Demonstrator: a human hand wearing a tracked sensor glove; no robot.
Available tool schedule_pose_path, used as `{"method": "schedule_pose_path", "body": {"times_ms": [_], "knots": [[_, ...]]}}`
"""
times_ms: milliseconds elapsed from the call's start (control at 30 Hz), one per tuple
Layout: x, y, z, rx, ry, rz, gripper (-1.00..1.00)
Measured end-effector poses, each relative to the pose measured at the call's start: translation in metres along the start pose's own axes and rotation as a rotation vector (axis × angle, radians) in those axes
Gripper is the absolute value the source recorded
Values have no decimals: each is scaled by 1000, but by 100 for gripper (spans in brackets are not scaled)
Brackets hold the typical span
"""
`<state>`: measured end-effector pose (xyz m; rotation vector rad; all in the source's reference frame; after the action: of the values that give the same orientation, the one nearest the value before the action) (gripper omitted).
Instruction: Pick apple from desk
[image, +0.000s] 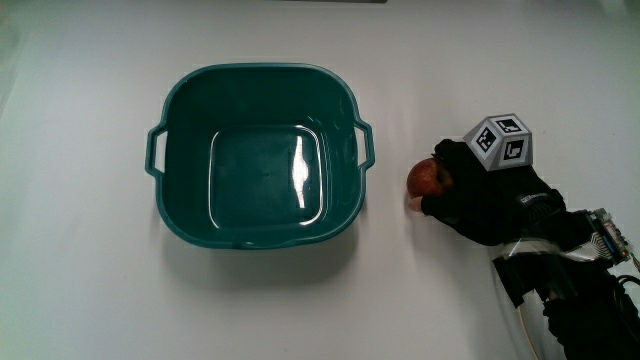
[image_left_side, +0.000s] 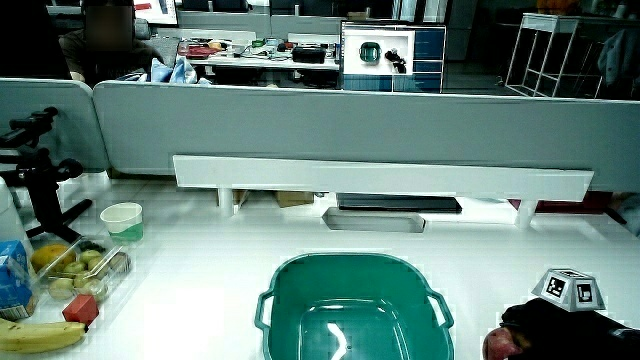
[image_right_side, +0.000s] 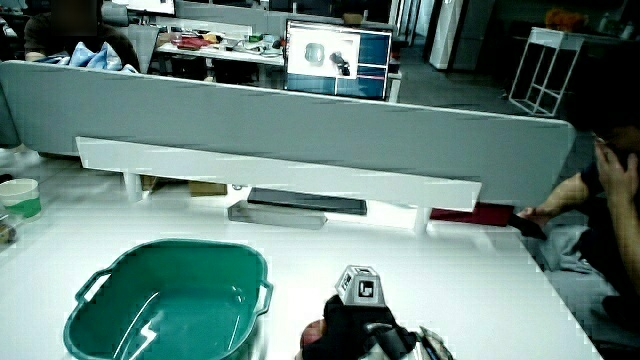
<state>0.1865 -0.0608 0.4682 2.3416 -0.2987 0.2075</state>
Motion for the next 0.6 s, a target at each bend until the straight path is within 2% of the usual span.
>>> {"method": "schedule_pose_path", "body": {"times_ms": [33,67,367,600], "knots": [[0,0,0,0,-1,3,100],[-2,-1,1,27,-15,6,100],[-6,-4,6,51,-36,28,100],[-17,-14,28,101,-50,63,100]]}}
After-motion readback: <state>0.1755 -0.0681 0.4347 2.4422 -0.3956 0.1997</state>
